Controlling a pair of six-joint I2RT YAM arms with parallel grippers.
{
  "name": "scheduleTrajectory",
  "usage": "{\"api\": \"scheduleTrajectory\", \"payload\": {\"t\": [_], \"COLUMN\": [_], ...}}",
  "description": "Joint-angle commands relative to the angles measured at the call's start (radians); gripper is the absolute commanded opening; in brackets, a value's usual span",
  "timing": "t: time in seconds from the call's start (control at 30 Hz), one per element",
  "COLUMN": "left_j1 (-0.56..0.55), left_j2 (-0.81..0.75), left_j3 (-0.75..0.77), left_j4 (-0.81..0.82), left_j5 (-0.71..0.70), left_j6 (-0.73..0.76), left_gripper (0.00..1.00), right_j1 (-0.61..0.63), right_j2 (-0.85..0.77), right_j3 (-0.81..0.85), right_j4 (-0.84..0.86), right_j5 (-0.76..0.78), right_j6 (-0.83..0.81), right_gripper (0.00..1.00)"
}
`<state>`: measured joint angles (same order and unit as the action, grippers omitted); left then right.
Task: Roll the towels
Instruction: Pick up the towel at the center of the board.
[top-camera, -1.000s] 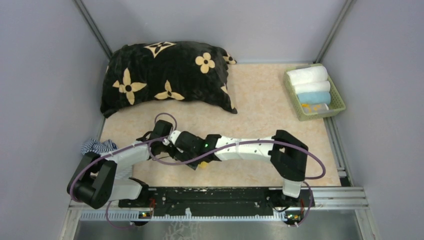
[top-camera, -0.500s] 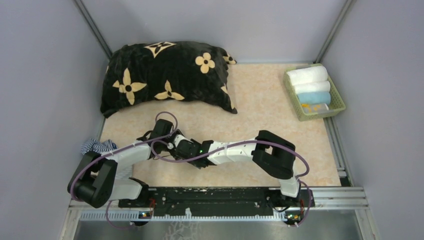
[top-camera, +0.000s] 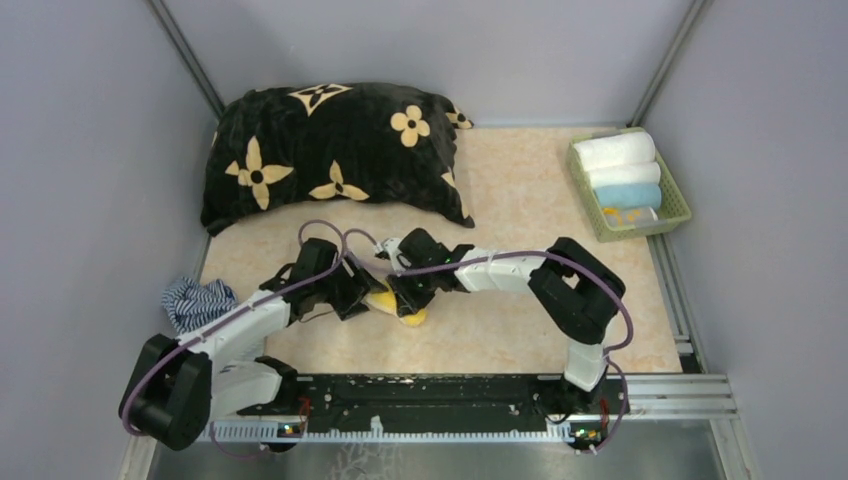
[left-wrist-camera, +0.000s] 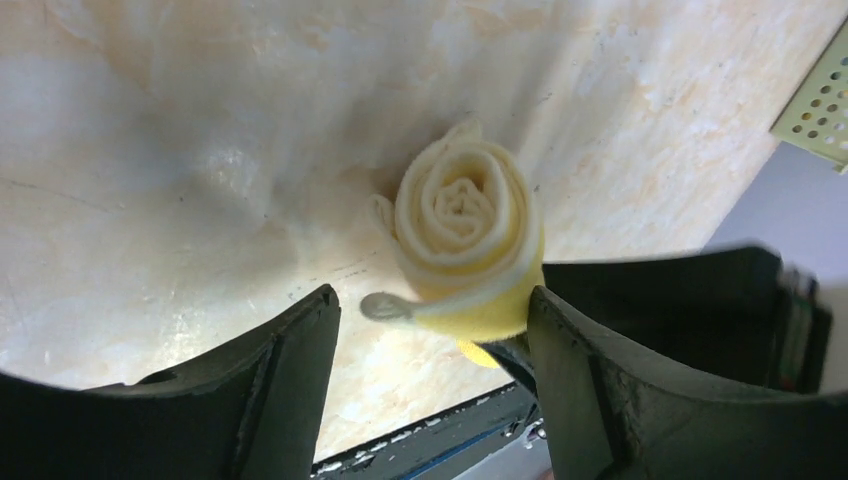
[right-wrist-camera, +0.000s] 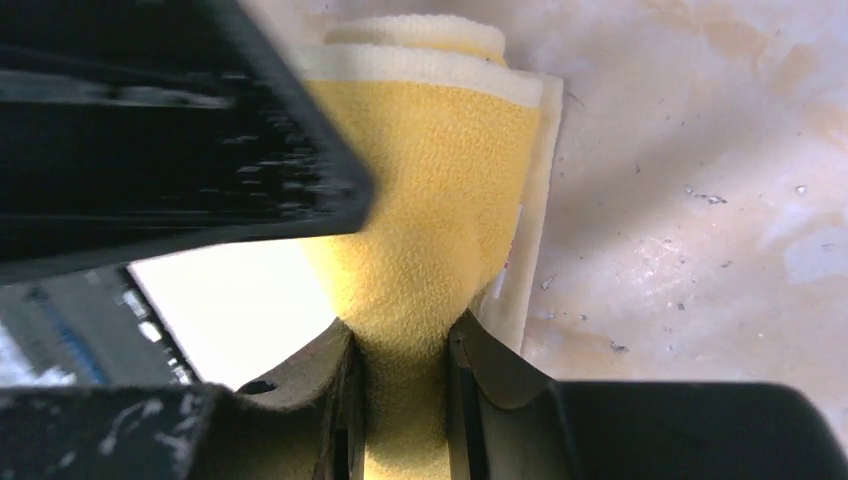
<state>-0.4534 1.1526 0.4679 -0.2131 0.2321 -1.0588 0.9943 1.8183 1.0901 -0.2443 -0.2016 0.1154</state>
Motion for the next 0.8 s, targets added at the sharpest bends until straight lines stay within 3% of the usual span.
{"api": "scheduleTrajectory", "payload": {"t": [0.0,0.13,0.23,0.33,0.5,0.77], "left_j1": [0.002,0.002,0.002,0.004,0.008,0.021], "left_j2": [-0.057,-0.086,-0.099,-0.113,-0.158,-0.22], "left_j3": [-0.024,-0.038,-0.045,-0.03,0.083,0.236], "left_j4": [-0.046,-0.054,-0.06,-0.08,-0.217,-0.343], "left_j5": [0.016,0.019,0.0,-0.03,-0.199,-0.458], "left_j6": [-0.026,-0.042,-0.043,-0.032,0.064,0.288], "left_gripper": [0.75,0.75,0.75,0.75,0.77,0.85], "right_j1": [-0.08,-0.117,-0.133,-0.162,-0.23,-0.381], "right_j2": [0.092,0.143,0.158,0.11,-0.065,-0.288], "right_j3": [-0.099,-0.118,-0.129,-0.154,-0.152,-0.039], "right_j4": [0.074,0.129,0.152,0.176,0.071,-0.272], "right_j5": [-0.403,-0.504,-0.526,-0.512,-0.35,-0.029], "right_j6": [0.084,0.125,0.151,0.187,0.211,0.226], "right_gripper": [0.17,0.13,0.01,0.0,0.0,0.0]}}
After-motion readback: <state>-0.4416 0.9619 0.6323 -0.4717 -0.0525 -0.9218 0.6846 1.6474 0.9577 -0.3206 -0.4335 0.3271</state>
